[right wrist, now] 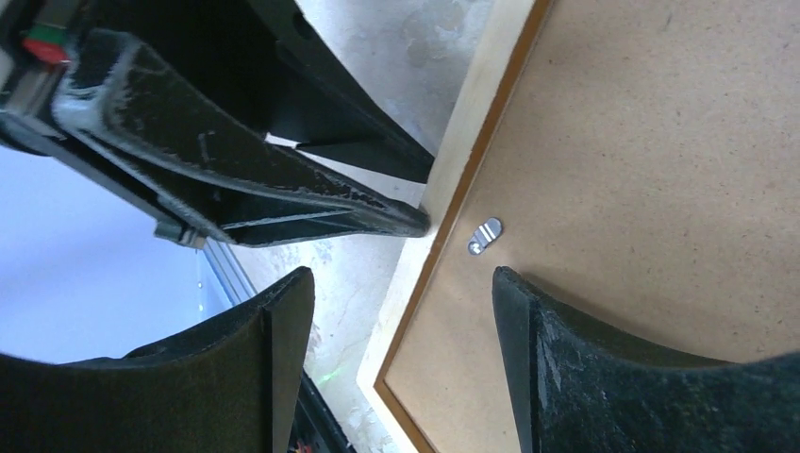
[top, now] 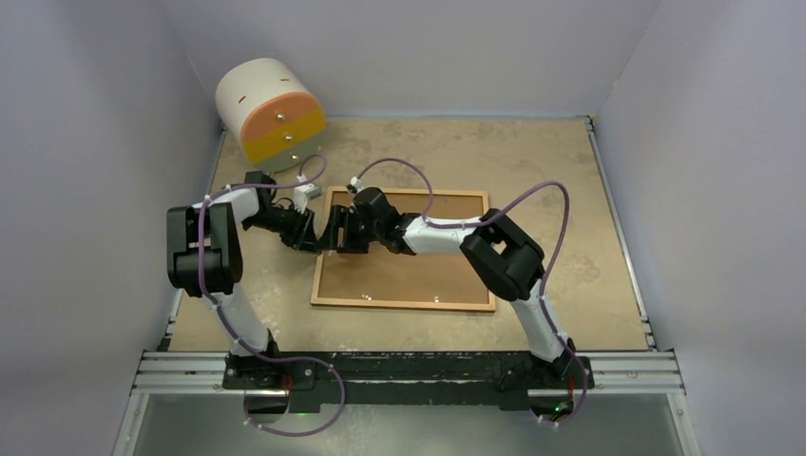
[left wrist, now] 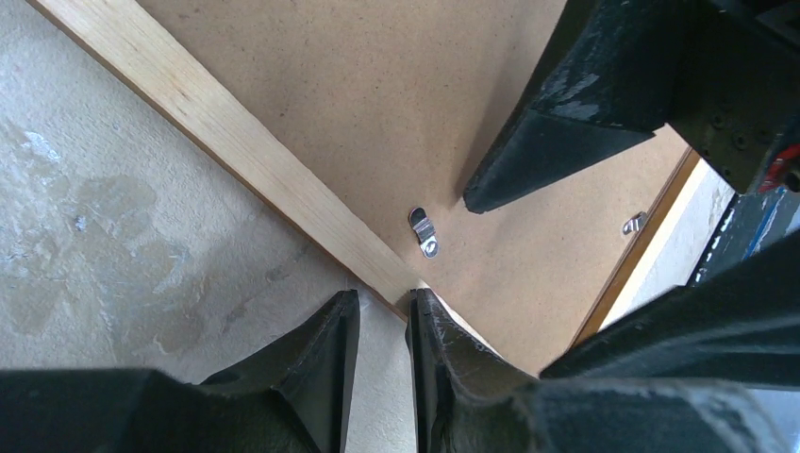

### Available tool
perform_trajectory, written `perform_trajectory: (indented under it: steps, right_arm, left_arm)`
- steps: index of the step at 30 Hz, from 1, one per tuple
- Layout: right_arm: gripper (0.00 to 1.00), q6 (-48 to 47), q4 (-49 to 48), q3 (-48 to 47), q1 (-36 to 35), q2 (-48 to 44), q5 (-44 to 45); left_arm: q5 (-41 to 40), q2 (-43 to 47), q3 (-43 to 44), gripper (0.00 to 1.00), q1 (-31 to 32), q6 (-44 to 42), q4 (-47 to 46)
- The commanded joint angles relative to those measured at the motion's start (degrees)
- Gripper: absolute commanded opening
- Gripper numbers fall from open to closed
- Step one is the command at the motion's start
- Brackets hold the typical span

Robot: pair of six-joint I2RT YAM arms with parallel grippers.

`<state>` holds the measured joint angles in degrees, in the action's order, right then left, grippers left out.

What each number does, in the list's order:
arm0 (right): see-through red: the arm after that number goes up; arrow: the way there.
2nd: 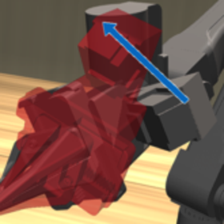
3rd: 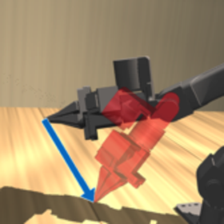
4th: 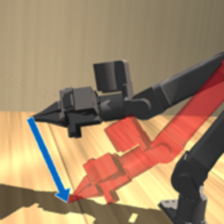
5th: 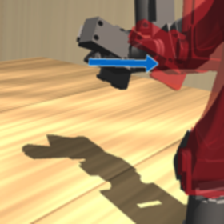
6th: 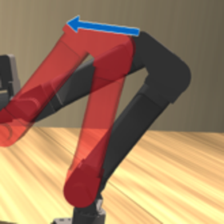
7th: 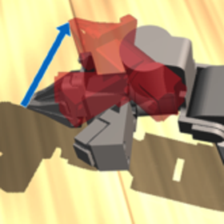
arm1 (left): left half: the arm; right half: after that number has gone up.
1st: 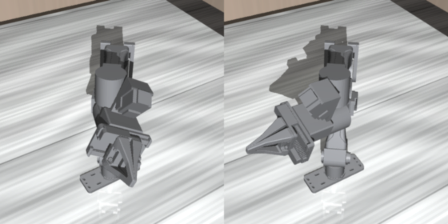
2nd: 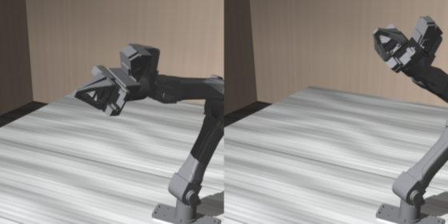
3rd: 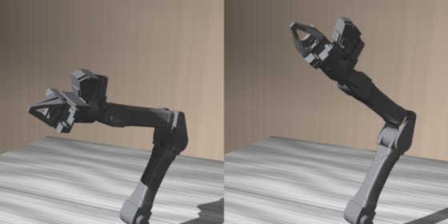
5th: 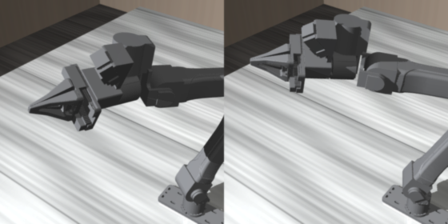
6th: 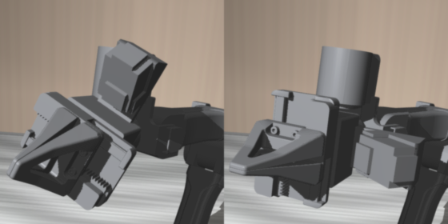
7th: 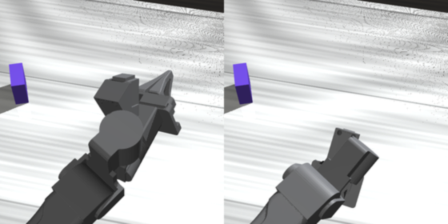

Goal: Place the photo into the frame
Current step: Install the photo frame at the center of the board.

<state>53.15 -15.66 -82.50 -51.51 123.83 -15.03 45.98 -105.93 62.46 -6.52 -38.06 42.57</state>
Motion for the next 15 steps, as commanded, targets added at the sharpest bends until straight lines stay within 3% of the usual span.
perform_trajectory:
  steps: [1, 9, 15]
  right_arm:
    - [0.71, 0.68, 1.6, -2.27, -0.36, 0.77, -0.97]
    - [0.66, 2.64, 0.05, -2.05, -0.42, 2.89, -1.55]
    - [0.64, 3.81, -0.85, -3.11, -0.36, 4.61, -1.99]
  left_arm:
    - [-4.38, -0.18, -1.75, 0.28, 0.28, -1.92, -4.34]
    - [-4.66, -0.54, -2.24, 0.27, 0.28, -3.17, -4.03]
    - [-4.93, -1.12, -2.33, 0.18, 0.28, -4.2, -3.24]
